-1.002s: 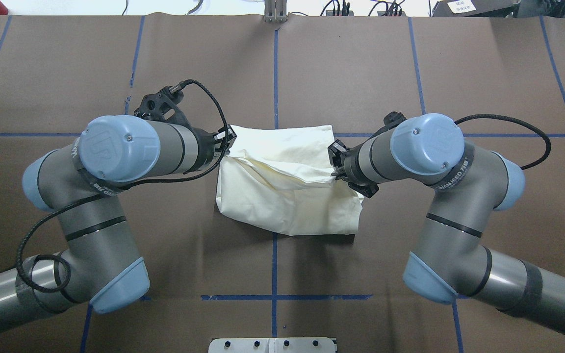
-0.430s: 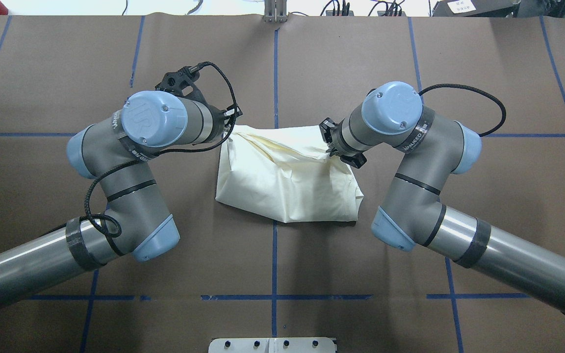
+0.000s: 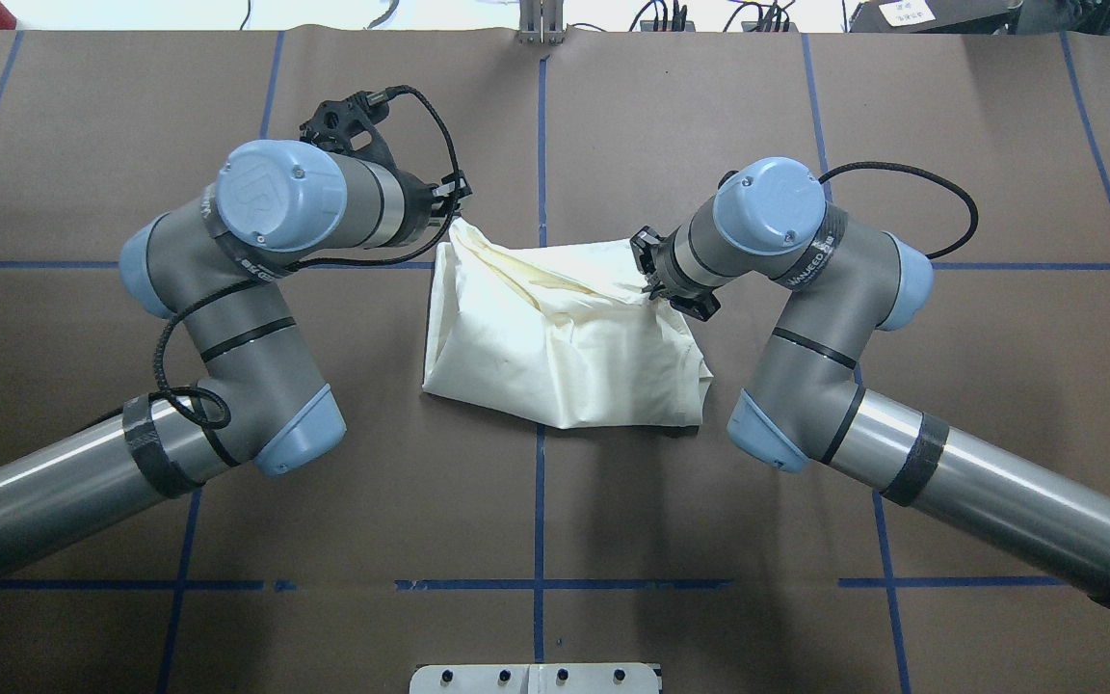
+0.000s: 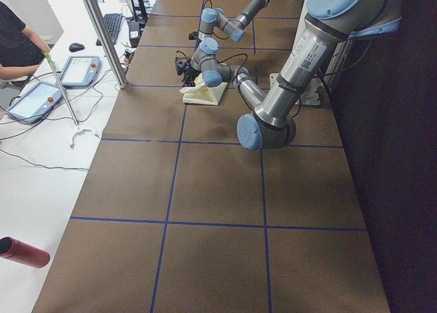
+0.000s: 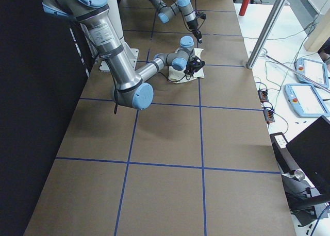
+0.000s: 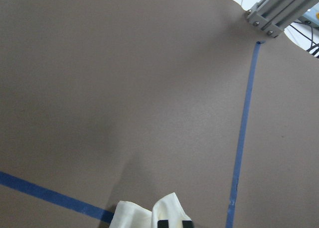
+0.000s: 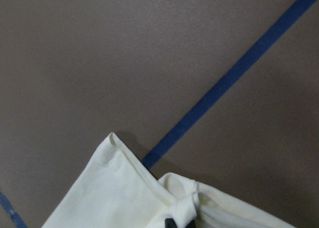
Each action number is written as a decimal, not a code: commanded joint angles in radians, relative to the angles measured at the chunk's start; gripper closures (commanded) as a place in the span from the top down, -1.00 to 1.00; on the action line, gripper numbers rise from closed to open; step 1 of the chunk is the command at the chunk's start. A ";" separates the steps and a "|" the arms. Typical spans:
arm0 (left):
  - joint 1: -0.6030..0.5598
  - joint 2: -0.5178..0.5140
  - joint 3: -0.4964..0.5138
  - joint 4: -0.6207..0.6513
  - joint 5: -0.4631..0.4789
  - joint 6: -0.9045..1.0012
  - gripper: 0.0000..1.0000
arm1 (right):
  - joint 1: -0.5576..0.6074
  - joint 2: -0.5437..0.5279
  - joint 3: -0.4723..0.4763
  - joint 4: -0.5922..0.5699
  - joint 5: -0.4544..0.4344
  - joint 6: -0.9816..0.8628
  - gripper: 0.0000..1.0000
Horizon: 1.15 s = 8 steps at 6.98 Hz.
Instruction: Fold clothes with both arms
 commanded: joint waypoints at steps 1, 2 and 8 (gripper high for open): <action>-0.012 0.141 -0.069 -0.180 -0.073 0.029 -0.51 | 0.004 0.004 -0.006 0.004 0.002 -0.005 -1.00; -0.003 0.162 -0.034 -0.260 -0.077 0.031 -1.00 | 0.004 0.004 -0.006 0.006 0.004 -0.005 -1.00; 0.028 0.137 0.226 -0.674 -0.332 0.021 -1.00 | 0.005 0.006 -0.004 0.012 0.007 -0.002 -1.00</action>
